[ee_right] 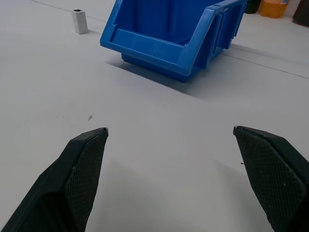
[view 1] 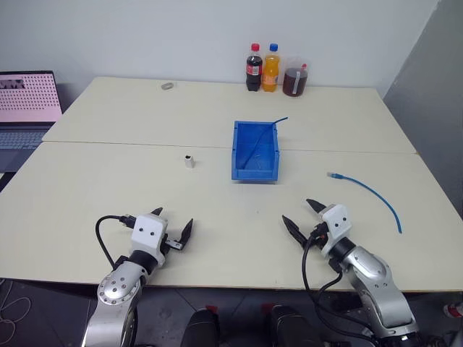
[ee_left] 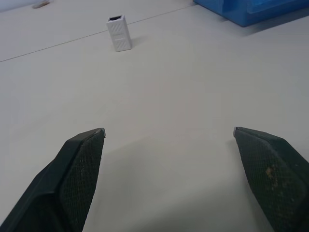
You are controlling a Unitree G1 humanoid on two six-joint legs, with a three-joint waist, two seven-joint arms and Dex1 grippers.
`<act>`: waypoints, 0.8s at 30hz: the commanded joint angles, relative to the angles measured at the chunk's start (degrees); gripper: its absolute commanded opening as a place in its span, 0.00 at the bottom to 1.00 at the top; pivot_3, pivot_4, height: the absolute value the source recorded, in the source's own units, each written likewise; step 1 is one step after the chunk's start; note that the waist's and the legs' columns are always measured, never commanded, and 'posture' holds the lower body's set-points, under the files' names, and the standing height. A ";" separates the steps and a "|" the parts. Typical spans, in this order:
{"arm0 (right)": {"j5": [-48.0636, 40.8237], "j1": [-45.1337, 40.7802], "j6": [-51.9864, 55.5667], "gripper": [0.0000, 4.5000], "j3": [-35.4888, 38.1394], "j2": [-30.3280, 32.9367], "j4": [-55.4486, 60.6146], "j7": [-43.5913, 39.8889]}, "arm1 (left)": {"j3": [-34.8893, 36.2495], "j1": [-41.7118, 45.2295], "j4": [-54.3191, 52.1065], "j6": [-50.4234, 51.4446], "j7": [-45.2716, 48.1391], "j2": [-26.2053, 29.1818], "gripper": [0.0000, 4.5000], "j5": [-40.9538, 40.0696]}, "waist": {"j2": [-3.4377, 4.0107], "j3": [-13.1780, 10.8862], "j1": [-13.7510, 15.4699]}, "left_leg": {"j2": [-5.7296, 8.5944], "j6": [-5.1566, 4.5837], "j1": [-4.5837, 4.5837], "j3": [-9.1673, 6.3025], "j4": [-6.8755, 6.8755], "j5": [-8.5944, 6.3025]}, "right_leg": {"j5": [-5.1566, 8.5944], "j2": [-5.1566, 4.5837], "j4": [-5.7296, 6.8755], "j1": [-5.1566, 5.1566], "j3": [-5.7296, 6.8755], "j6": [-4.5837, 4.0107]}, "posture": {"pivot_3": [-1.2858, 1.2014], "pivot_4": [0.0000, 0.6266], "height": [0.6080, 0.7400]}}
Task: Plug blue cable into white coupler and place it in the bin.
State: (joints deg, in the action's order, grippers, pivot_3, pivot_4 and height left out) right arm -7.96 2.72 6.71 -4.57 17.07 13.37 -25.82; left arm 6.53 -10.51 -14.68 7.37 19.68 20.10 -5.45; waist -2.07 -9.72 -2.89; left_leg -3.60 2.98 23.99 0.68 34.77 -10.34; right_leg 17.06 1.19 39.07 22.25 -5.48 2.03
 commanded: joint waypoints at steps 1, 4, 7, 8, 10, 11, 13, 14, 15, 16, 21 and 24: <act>-0.63 -0.77 -0.82 0.98 0.76 -0.13 0.93 0.02 | 0.50 0.60 1.03 -2.42 0.37 -0.35 1.00 -0.69 | 0.00 0.00 0.00 | 0.00 0.00 0.00 0.00 0.00 0.00 | 0.00 0.00 0.00 0.00 0.00 0.00 | 0.52 0.24 1.00; -0.58 -0.86 -0.92 0.98 0.80 -0.11 0.74 -0.13 | 0.09 0.78 2.86 -4.22 0.41 -0.34 1.00 0.07 | 0.00 0.00 -0.01 | 0.00 0.00 -0.01 0.00 0.00 0.00 | 0.00 0.01 0.00 0.00 0.00 0.00 | 0.52 0.24 1.00; -0.56 -0.91 -1.04 0.98 0.82 0.07 0.49 -0.42 | 0.04 0.30 4.66 -5.55 0.45 -0.18 1.00 0.49 | 0.00 0.01 0.00 | 0.00 0.00 0.00 0.00 0.00 0.00 | 0.00 0.01 0.00 0.00 0.00 0.00 | 0.52 0.24 1.00; -0.55 -0.93 -1.06 0.98 0.78 0.14 0.43 -0.54 | 0.06 0.08 5.07 -5.84 0.52 -0.09 1.00 0.52 | 0.00 0.01 0.00 | 0.00 0.00 -0.01 0.00 0.00 0.00 | 0.00 0.01 0.00 -0.01 0.00 0.00 | 0.52 0.24 1.00; -0.54 -1.00 -1.12 0.98 0.75 0.21 0.28 -0.71 | 0.20 -0.33 5.96 -7.05 0.72 0.02 1.00 0.53 | 0.01 0.01 -0.01 | 0.00 0.00 -0.01 0.00 0.00 0.00 | 0.00 0.01 0.00 -0.01 0.00 0.00 | 0.52 0.24 1.00; -0.55 -1.04 -1.15 0.98 0.75 0.22 0.21 -0.78 | 0.34 -0.47 6.40 -7.92 1.03 0.06 1.00 0.29 | 0.01 0.02 -0.01 | 0.00 0.00 -0.01 0.00 0.00 0.00 | 0.00 0.01 0.01 -0.01 0.00 0.00 | 0.52 0.24 1.00; -0.53 -1.19 -1.23 0.98 0.72 0.26 -0.02 -0.90 | 0.66 -0.80 7.33 -10.46 2.59 0.39 1.00 -0.70 | 0.01 0.03 -0.04 | 0.00 0.00 -0.02 0.01 0.00 0.00 | -0.01 0.01 0.01 -0.01 -0.01 0.00 | 0.52 0.24 1.00; -0.52 -1.26 -1.27 0.98 0.69 0.27 -0.11 -0.95 | 0.81 -0.95 7.69 -11.56 3.37 0.56 1.00 -1.20 | 0.01 0.03 -0.04 | -0.01 0.00 -0.02 0.02 0.00 0.00 | 0.00 0.01 0.01 -0.01 -0.01 0.00 | 0.52 0.24 1.00; -0.51 -1.33 -1.32 0.98 0.68 0.27 -0.23 -0.99 | 0.88 -1.00 8.03 -12.34 3.87 0.65 1.00 -1.49 | 0.01 0.03 -0.04 | -0.01 0.00 -0.03 0.02 0.00 0.00 | 0.00 0.01 0.01 -0.01 -0.01 0.00 | 0.52 0.24 1.00; -0.50 -1.46 -1.36 0.98 0.64 0.30 -0.36 -1.07 | 1.09 -1.28 8.45 -13.41 5.12 0.97 1.00 -2.27 | 0.01 0.03 -0.04 | -0.01 0.00 -0.02 0.02 0.00 0.00 | 0.00 0.01 0.01 -0.01 -0.01 0.00 | 0.52 0.24 1.00; -0.41 -1.70 -1.48 0.98 0.71 0.41 -0.60 -1.22 | 1.06 -2.28 10.25 -16.65 10.24 2.82 1.00 -4.49 | 0.02 0.03 -0.07 | -0.01 0.00 -0.03 0.04 0.00 0.00 | 0.00 0.00 0.01 -0.01 -0.02 -0.01 | 0.52 0.24 1.00; -0.45 -1.56 -1.49 0.98 0.96 0.48 -0.39 -1.17 | -0.02 -2.86 9.27 -17.00 16.09 4.46 1.00 -8.18 | 0.02 0.03 -0.11 | -0.01 0.00 -0.03 0.04 0.00 0.00 | 0.00 0.00 0.01 -0.01 -0.02 -0.01 | 0.52 0.24 1.00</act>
State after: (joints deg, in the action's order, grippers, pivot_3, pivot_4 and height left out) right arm -7.94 1.54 6.67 -4.54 17.26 11.94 -26.67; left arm 7.11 -12.48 -4.62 -8.54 32.05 23.64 -11.34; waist -2.06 -9.69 -3.00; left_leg -3.61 2.98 23.96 0.73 34.77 -10.34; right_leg 17.06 1.19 39.08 22.24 -5.50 2.02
